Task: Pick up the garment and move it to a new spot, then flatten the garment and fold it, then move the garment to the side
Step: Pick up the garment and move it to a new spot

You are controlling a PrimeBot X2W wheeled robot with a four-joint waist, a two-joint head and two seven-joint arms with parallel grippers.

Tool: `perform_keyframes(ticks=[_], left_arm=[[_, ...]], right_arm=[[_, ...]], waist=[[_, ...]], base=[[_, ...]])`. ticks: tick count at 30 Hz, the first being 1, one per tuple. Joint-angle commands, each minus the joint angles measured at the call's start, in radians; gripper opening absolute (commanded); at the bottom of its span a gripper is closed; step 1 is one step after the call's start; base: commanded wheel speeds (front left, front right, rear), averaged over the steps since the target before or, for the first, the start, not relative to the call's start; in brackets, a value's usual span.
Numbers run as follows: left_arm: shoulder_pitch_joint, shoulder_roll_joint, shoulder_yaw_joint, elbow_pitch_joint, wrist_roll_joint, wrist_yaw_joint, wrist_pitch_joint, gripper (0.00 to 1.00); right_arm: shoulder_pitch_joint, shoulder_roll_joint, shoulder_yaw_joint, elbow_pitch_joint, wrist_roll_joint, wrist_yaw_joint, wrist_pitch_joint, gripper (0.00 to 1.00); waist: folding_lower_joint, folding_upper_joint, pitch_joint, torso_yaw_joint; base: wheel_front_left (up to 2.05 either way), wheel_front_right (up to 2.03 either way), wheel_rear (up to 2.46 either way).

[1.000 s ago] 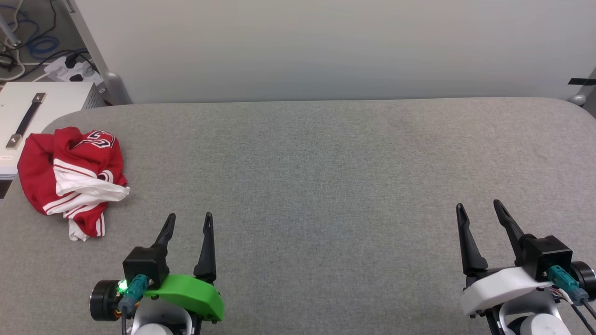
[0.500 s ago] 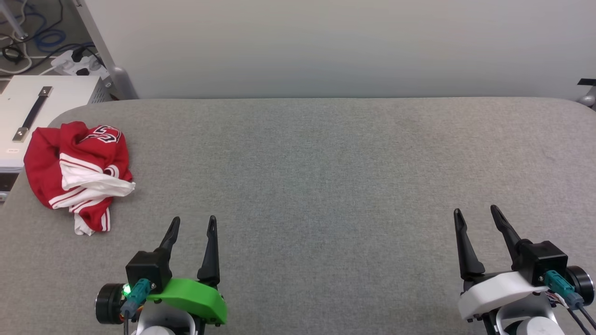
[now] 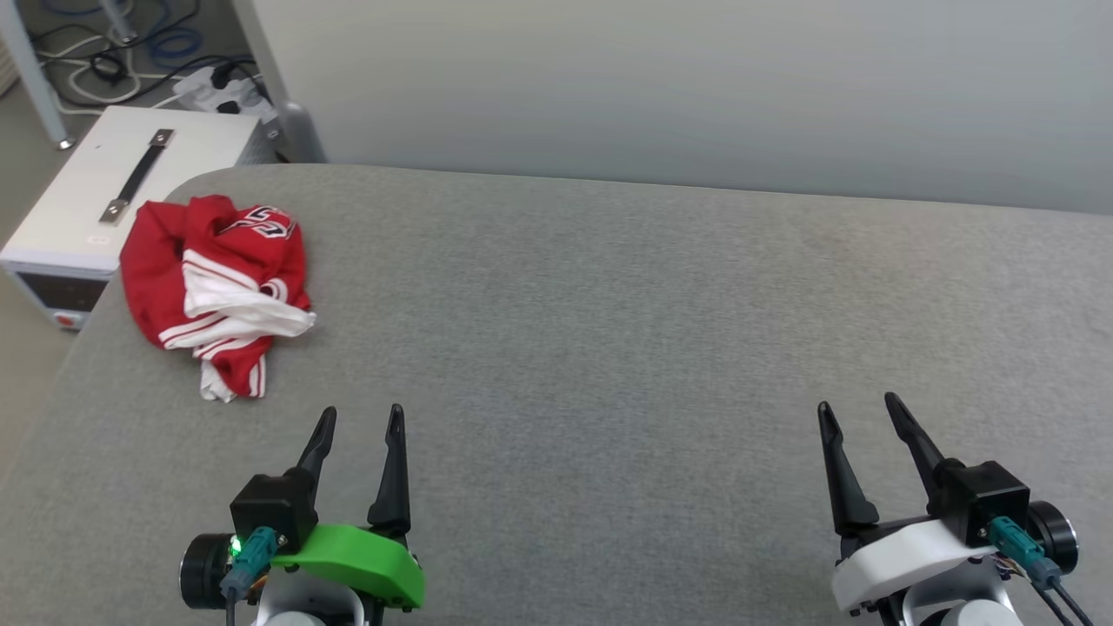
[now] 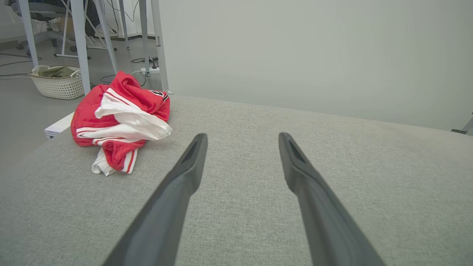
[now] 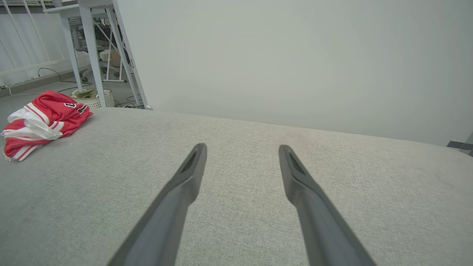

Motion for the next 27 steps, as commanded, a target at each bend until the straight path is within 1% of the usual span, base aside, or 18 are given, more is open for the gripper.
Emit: perform_keyframes(ticks=[1, 16, 24, 27], left_arm=[[0.013, -0.003, -0.001, 0.006, -0.01, -0.005, -0.01, 1.0], [0.01, -0.004, 0.001, 0.03, -0.027, -0.011, -0.041, 1.0], [0.007, -0.004, -0.007, 0.034, -0.044, -0.022, -0.057, 1.0], [0.006, -0.004, -0.009, 0.032, -0.047, -0.023, -0.059, 1.0]], right_arm=[[0.011, 0.002, 0.007, 0.008, 0.01, -0.001, -0.013, 1.0], [0.004, 0.002, 0.03, 0.028, 0.034, -0.001, -0.044, 1.0], [0.004, 0.002, 0.055, 0.037, 0.043, -0.001, -0.06, 1.0], [0.002, 0.002, 0.06, 0.04, 0.039, -0.001, -0.062, 1.0]], waist=[[0.0, 0.0, 0.005, 0.046], [0.0, 0.0, 0.016, 0.234], [0.0, 0.0, 0.022, 0.314], [0.0, 0.0, 0.026, 0.328]], base=[[0.0, 0.0, 0.0], [0.0, 0.0, 0.0], [0.0, 0.0, 0.0], [0.0, 0.0, 0.0]])
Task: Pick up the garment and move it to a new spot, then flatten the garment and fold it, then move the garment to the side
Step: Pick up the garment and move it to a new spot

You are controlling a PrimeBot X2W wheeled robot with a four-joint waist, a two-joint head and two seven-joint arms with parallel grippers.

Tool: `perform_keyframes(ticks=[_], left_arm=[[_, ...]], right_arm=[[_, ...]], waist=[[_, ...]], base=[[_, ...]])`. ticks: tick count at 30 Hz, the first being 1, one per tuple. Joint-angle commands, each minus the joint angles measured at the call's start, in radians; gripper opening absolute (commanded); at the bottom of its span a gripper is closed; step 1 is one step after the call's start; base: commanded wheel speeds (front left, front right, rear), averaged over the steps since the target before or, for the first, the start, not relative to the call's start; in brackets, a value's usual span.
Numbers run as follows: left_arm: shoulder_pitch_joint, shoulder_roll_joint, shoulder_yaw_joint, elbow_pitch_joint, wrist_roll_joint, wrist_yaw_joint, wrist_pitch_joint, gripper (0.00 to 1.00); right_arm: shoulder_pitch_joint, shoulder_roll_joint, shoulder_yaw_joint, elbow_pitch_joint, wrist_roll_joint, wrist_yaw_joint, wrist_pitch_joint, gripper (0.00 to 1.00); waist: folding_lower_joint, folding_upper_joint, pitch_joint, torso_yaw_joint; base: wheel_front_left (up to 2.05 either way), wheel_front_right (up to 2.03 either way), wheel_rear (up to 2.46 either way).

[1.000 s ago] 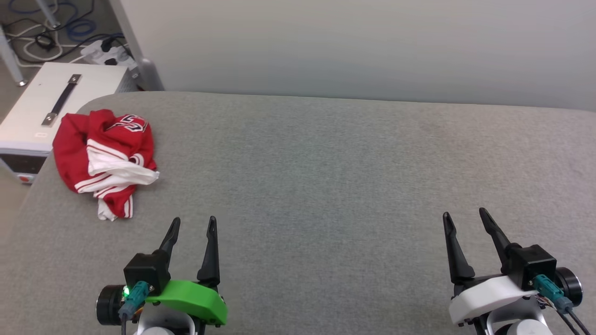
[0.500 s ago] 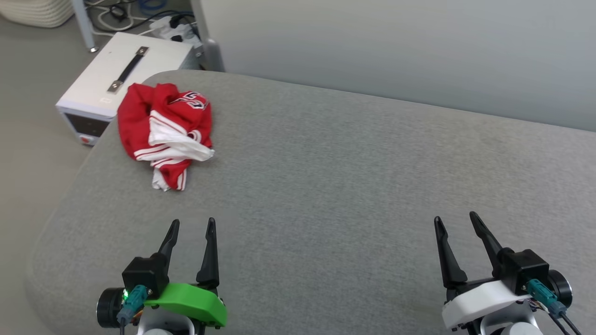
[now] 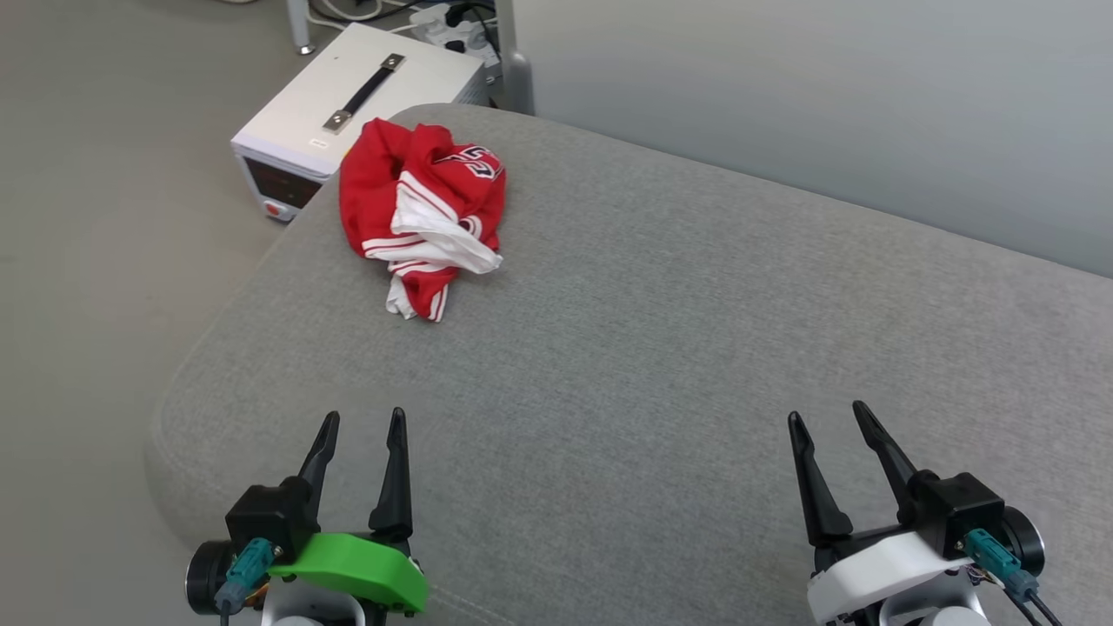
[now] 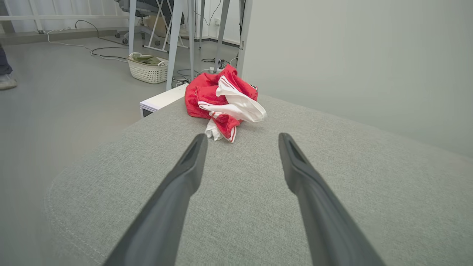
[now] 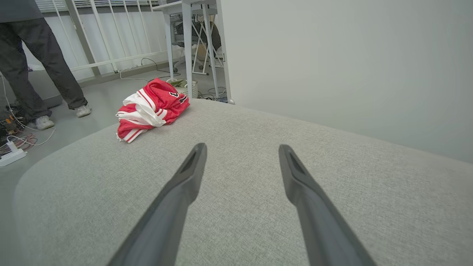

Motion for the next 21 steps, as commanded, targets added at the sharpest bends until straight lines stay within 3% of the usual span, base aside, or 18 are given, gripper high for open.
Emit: perform_keyframes(ticks=[1, 14, 21], left_arm=[[0.006, -0.004, -0.003, -0.001, -0.004, -0.006, -0.006, 1.0], [0.009, -0.004, -0.005, -0.02, -0.018, 0.004, -0.006, 1.0], [-0.029, -0.004, 0.015, -0.012, 0.003, 0.007, -0.006, 1.0]], right_arm=[[-0.001, 0.001, 0.001, 0.003, 0.003, -0.001, -0.009, 1.0], [-0.01, 0.001, 0.013, 0.003, -0.011, -0.001, -0.009, 1.0], [-0.034, -0.002, 0.015, -0.013, -0.041, -0.001, -0.009, 1.0]], waist=[[-0.0001, 0.0, 0.007, 0.023], [-0.0001, 0.0, 0.027, 0.033], [-0.0001, 0.0, 0.097, 0.005]], base=[[0.0, 0.0, 0.0], [0.0, 0.0, 0.0], [0.0, 0.0, 0.0]])
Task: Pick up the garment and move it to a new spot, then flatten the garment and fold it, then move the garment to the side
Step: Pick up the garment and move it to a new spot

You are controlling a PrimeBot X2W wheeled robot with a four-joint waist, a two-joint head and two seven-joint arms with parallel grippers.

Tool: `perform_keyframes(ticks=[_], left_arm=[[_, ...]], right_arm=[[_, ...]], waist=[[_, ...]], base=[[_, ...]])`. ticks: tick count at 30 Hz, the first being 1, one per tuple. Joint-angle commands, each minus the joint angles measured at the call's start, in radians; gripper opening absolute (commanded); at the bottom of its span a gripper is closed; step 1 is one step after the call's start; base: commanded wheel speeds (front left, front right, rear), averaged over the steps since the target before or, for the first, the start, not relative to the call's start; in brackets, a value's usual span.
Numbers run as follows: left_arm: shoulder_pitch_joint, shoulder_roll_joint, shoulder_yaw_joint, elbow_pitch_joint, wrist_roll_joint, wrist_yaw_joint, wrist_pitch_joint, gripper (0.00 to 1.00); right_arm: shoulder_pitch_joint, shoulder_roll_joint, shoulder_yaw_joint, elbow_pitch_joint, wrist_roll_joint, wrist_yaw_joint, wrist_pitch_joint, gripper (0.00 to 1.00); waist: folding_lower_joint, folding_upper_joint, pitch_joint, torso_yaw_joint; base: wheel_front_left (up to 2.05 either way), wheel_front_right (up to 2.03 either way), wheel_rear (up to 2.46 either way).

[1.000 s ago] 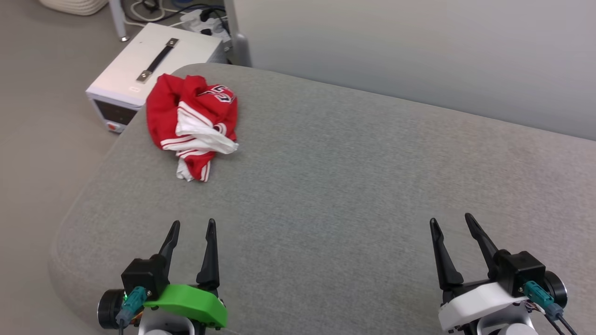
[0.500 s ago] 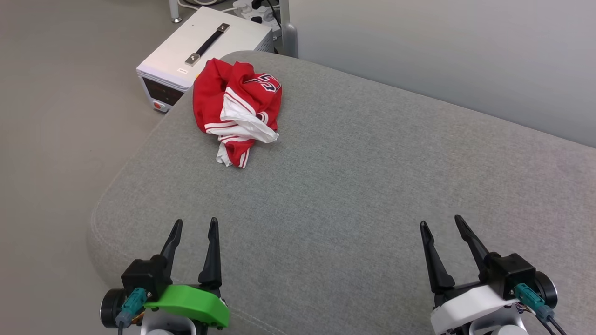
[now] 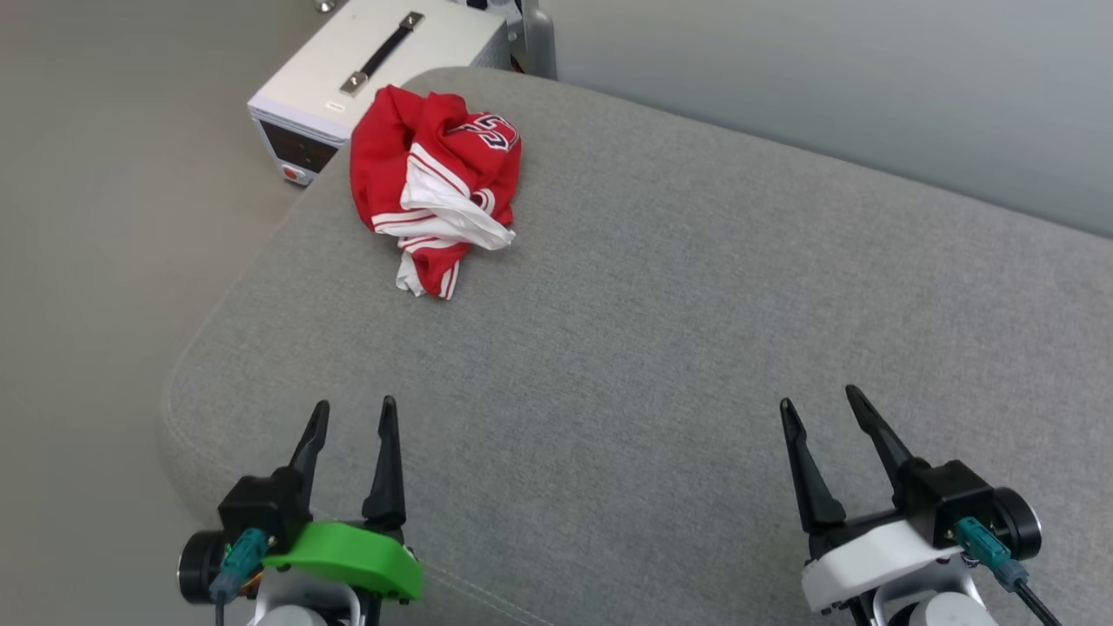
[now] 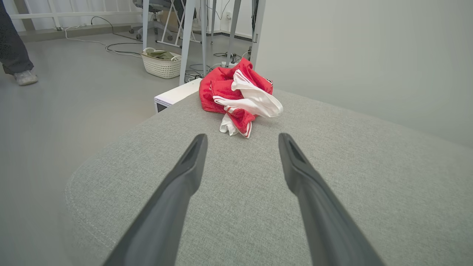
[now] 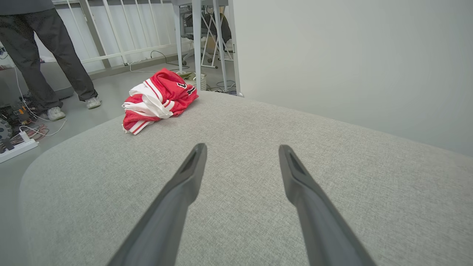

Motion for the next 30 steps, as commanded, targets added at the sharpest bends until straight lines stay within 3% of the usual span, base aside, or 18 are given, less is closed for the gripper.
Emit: perform_keyframes(ticks=[1, 6, 14, 25, 30], left_arm=[[-0.038, -0.004, 0.001, 0.021, 0.02, -0.006, -0.006, 1.0], [-0.18, 0.02, 0.041, 0.147, 0.006, -0.02, -0.002, 1.0], [-0.524, 0.157, 0.071, 0.317, -0.068, -0.057, 0.182, 1.0], [-0.863, 0.374, 0.016, 0.517, -0.223, -0.072, 0.627, 1.0], [-0.921, 0.434, 0.0, 0.562, -0.321, -0.073, 0.738, 1.0]], right_arm=[[-0.023, -0.009, 0.002, -0.005, -0.018, -0.001, -0.009, 1.0], [-0.069, -0.04, 0.012, -0.03, -0.04, -0.001, -0.009, 1.0], [-0.146, -0.073, 0.002, -0.113, -0.072, -0.001, 0.01, 1.0], [-0.188, -0.095, 0.012, -0.201, -0.088, -0.001, 0.052, 1.0], [-0.199, -0.09, 0.029, -0.199, -0.092, -0.001, 0.048, 1.0]], waist=[[0.0, 0.0, 0.05, -0.026], [0.0, 0.0, 0.139, -0.072], [0.0, 0.0, 0.308, -0.167], [0.0, 0.0, 0.466, -0.278], [0.0, 0.0, 0.501, -0.312]], base=[[0.0, 0.0, 0.0], [0.0, 0.0, 0.0], [0.0, 0.0, 0.0], [0.0, 0.0, 0.0], [0.0, 0.0, 0.0]])
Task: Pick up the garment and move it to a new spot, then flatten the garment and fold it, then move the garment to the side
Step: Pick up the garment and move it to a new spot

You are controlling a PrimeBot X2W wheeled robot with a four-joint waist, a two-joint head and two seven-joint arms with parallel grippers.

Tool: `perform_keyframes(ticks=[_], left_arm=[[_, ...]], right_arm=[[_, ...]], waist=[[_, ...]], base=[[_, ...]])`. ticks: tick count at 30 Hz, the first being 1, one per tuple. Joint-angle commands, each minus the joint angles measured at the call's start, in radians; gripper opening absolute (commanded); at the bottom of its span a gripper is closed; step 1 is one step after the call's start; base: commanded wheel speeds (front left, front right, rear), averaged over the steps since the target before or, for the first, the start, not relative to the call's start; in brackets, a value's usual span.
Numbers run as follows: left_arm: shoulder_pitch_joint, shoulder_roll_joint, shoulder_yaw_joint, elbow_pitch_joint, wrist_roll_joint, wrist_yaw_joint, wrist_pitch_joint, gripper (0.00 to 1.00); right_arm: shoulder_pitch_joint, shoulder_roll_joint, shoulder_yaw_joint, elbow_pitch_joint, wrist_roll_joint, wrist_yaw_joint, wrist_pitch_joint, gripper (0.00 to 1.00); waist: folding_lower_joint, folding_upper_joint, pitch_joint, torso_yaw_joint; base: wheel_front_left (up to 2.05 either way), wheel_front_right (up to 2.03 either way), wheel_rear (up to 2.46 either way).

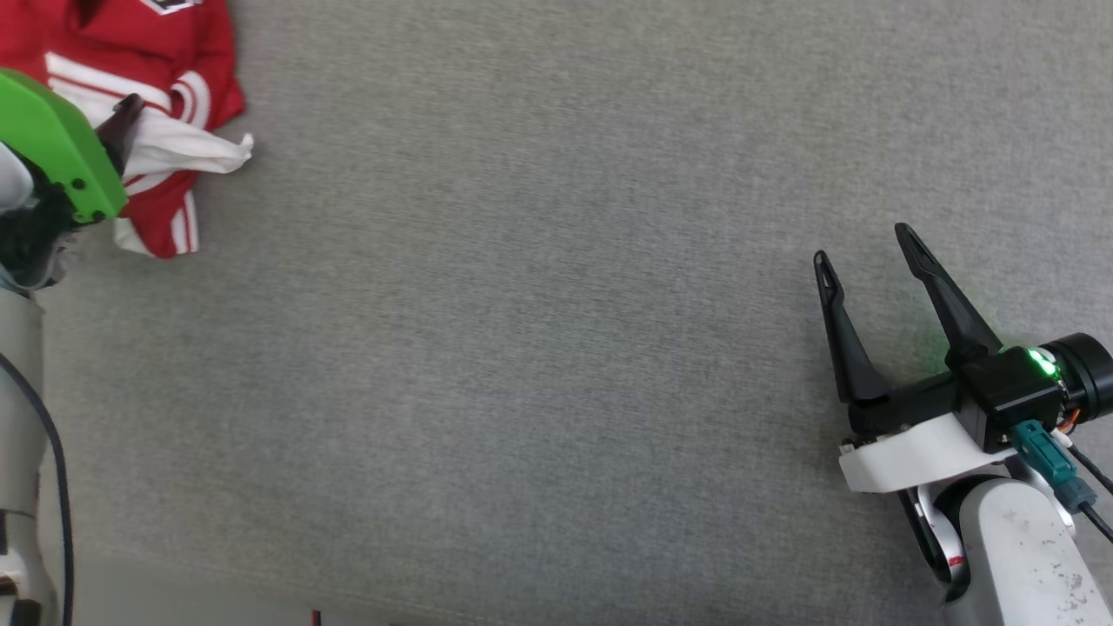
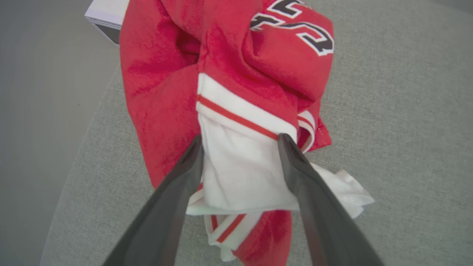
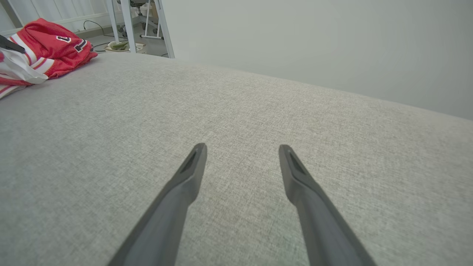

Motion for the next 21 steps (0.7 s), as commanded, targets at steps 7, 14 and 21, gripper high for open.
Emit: perform_keyframes(ticks=[7, 14, 21], left_arm=[[-0.053, 0.053, -0.008, 0.084, -0.031, -0.003, 0.058, 1.0], [-0.052, 0.058, -0.045, 0.1, -0.048, -0.003, 0.012, 0.0], [-0.032, 0.082, -0.082, 0.074, -0.058, -0.003, -0.088, 0.0]], right_arm=[[-0.031, 0.003, 0.006, 0.005, -0.007, -0.001, -0.008, 1.0], [-0.036, 0.009, 0.007, 0.031, -0.01, -0.001, -0.013, 1.0], [-0.031, 0.02, 0.004, 0.073, -0.003, -0.001, -0.026, 1.0]], waist=[[-0.0002, -0.0001, 0.092, -0.083], [-0.0002, -0.0001, 0.069, -0.08], [-0.0002, -0.0001, -0.022, -0.077]], base=[[0.0, 0.0, 0.0], [0.0, 0.0, 0.0], [0.0, 0.0, 0.0]])
